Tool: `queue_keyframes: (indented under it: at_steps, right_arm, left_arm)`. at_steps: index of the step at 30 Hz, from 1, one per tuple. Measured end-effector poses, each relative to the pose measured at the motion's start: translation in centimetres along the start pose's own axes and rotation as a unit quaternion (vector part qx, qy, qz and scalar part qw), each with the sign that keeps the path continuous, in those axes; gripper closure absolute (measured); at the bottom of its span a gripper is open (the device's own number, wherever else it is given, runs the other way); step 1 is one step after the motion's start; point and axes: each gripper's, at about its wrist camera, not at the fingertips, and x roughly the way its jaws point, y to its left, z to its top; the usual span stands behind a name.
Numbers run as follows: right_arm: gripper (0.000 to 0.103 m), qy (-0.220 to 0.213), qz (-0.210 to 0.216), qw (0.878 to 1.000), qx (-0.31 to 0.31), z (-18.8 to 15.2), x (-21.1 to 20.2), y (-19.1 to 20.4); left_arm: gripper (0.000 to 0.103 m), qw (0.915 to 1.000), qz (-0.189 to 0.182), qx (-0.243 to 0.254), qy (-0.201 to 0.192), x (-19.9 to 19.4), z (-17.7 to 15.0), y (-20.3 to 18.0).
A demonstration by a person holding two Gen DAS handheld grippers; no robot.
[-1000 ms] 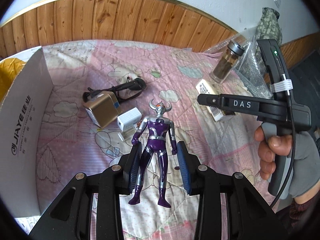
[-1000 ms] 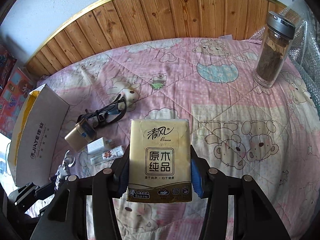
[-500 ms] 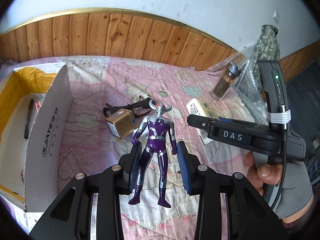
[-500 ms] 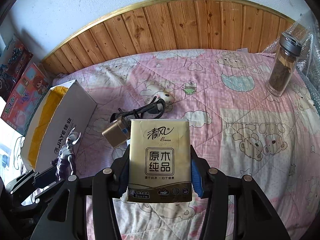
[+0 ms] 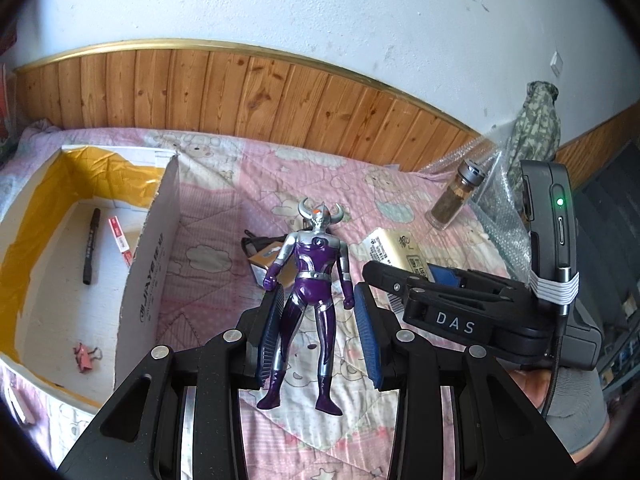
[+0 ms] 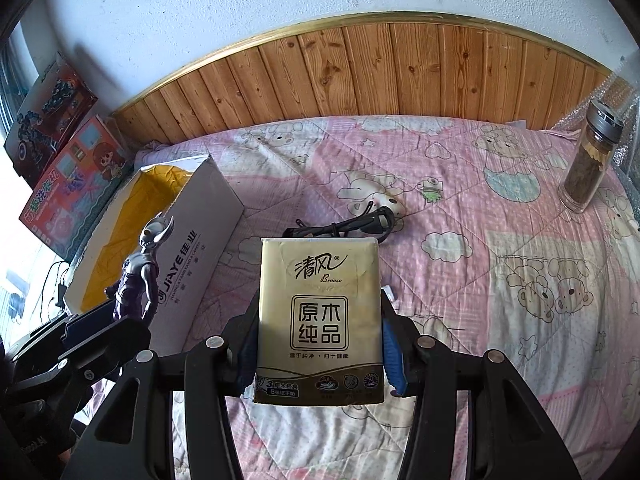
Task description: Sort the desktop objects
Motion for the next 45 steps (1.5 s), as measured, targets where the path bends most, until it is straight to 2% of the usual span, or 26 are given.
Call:
queue_keyframes:
  at_steps: [23,45]
  right_arm:
    - [0.051,-0.037,0.023,0.999,-0.033,0.5,-2.2,7.7]
    - [0.051,-0.055,0.031,0.995,-0.079,0.4,-2.9,14.6]
  left_arm:
    - [0.066,0.996,0.045,-0.052,-0.057,-6.6,0.8,6.6]
    - [0.066,0.9921,0.072,-0.076,-0.07,-9.4,0.7,12.2]
